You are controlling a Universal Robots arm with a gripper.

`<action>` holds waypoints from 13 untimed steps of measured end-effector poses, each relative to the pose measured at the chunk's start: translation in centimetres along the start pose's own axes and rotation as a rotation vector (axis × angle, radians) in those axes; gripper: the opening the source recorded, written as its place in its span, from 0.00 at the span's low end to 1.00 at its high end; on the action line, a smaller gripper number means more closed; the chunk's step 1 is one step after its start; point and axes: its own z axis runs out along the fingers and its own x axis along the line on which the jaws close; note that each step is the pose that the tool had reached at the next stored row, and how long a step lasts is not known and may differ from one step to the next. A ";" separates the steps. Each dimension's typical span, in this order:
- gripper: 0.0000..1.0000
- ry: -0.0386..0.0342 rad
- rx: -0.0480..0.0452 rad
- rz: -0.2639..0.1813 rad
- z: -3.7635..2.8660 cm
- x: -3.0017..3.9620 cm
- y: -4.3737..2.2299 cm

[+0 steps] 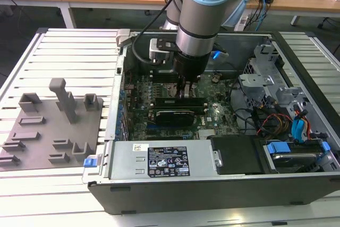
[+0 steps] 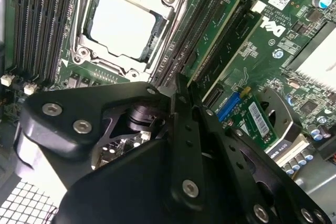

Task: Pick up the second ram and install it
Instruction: 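Insert the second ram into the second slot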

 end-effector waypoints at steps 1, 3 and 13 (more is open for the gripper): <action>0.14 -0.0003 0.0002 0.000 0.03 -0.04 0.02; 0.14 -0.0001 0.0000 0.000 0.05 -0.05 0.11; 0.14 -0.0006 0.0002 0.002 -0.01 -0.01 0.17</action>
